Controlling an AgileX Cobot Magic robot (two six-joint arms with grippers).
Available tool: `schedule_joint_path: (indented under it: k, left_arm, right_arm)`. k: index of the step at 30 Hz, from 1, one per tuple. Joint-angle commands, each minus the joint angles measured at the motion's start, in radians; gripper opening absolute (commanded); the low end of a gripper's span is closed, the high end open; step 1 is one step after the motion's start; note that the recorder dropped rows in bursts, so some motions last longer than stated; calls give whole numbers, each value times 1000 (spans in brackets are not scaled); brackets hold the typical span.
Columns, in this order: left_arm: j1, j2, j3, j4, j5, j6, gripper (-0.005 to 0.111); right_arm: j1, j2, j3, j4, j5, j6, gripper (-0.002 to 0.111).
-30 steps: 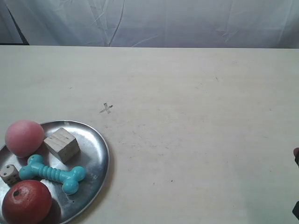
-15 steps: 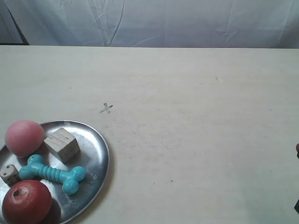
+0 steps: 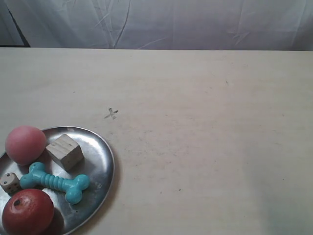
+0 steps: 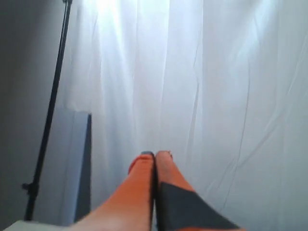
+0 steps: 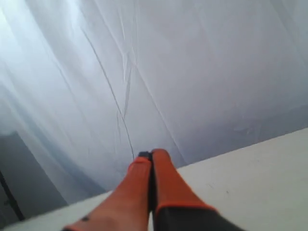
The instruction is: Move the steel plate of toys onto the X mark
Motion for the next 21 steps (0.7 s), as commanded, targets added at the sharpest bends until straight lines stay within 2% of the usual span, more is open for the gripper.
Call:
schedule_joint_path:
  k: [1, 3, 5, 8, 12, 13, 14, 15, 16, 17, 18, 19, 21]
  left_arm:
    - [0, -6, 2, -27, -224, -219, 0]
    - [0, -6, 2, -34, -271, -318, 0]
    - [0, -6, 2, -48, -265, -422, 0]
    - [0, -6, -10, -25, -111, -634, 0]
    - [0, 65, -224, 99, 207, -616, 0]
    - [0, 170, -338, 215, 282, -605, 0]
    - [0, 234, -401, 269, 306, -605, 0]
    - [0, 361, -521, 356, 349, -605, 0]
    - [0, 435, -578, 399, 374, -598, 0]
    - [0, 569, -677, 438, 459, -570, 0]
    - [0, 642, -732, 434, 519, -527, 0]
    - [-2, 767, -830, 383, 681, -397, 0]
    - [-2, 902, -936, 251, 899, -244, 0]
  right_arm:
    - [-4, -7, 1, 221, -87, 5, 0]
    - [-4, -7, 1, 253, -79, 58, 0]
    - [-4, -7, 1, 251, -74, 63, 0]
    - [-4, -7, 1, 248, -62, 63, 0]
    - [-4, 79, -94, 246, -83, 60, -1]
    - [-4, 161, -178, 220, -75, 12, -1]
    - [-4, 226, -233, 210, -55, -31, -1]
    - [-4, 380, -347, 210, 15, -127, -1]
    - [-4, 468, -417, 210, 76, -173, -1]
    - [-4, 653, -555, 191, 211, -231, -1]
    - [-4, 748, -636, 152, 306, -234, -1]
    - [-4, 935, -807, 56, 531, -234, -1]
    - [-4, 1078, -964, 18, 739, -234, -1]
